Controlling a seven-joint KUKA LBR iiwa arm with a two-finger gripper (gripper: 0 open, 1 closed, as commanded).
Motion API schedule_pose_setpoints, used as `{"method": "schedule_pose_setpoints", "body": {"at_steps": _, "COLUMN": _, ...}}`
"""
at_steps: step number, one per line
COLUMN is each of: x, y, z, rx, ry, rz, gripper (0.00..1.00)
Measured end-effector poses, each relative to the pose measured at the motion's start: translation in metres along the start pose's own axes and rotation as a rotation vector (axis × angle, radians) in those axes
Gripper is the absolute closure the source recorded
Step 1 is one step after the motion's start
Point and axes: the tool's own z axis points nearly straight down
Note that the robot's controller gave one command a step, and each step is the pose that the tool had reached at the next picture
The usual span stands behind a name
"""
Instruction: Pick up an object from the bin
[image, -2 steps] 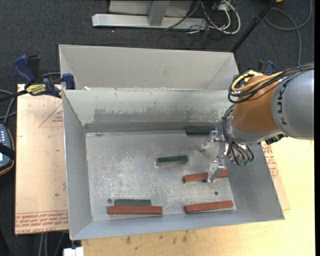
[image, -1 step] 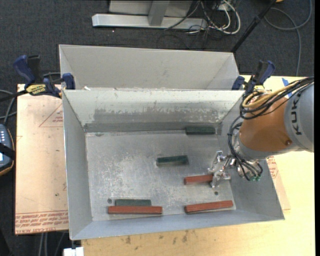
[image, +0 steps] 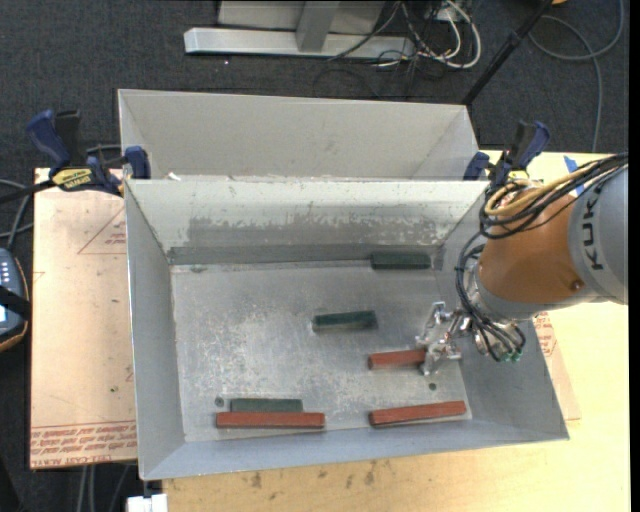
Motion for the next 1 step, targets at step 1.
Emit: {"method": "schedule_pose_setpoints", "body": {"at_steps": 1, "x": 0.001, "y": -0.0014, "z": -0.1308, "rx": -0.005, "ry": 0.023, "rz": -0.028, "gripper": 1.0}}
